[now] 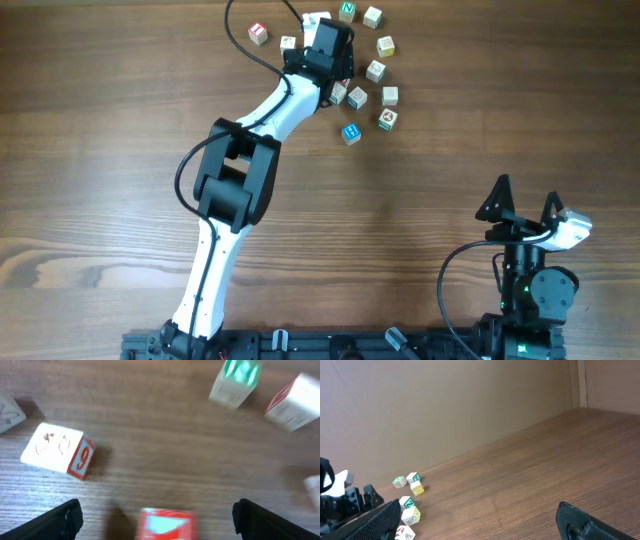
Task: Form a circle
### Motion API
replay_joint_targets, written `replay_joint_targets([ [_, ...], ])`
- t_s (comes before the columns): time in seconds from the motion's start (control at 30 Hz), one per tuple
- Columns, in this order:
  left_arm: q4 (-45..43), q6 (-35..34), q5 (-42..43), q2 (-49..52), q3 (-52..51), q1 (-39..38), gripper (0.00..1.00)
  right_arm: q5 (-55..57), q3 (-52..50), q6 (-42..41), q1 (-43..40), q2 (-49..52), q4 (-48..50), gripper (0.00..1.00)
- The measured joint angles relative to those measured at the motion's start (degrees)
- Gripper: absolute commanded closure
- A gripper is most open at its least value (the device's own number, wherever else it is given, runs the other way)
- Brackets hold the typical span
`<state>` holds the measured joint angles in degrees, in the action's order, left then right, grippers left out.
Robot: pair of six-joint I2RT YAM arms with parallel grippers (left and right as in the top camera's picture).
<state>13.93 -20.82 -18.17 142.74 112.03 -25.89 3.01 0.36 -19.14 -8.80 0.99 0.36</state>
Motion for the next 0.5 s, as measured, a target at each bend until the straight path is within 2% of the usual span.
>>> replay_joint_targets([
  [0.1,-0.83,-2.21,1.46,-1.11,0.00,0.00,0.00,-0.02,0.00,0.00,0.00,0.00,0.00,0.00],
  [0.37,-0.66,-2.84,3.82,-1.44,-0.02,1.11,0.01,-0.02,0.00,0.00,0.00,0.00,0.00,0.00],
  [0.47,-0.94,-1.27,7.37,-1.36,0.00,2.05,0.08,0.00,0.00,0.00,0.00,0.00,-0.02,0.00],
  [0.5,-1.05,-0.63,8.13,-1.27,0.00,2.34,0.13,0.00,0.00,0.00,0.00,0.00,0.00,0.00],
])
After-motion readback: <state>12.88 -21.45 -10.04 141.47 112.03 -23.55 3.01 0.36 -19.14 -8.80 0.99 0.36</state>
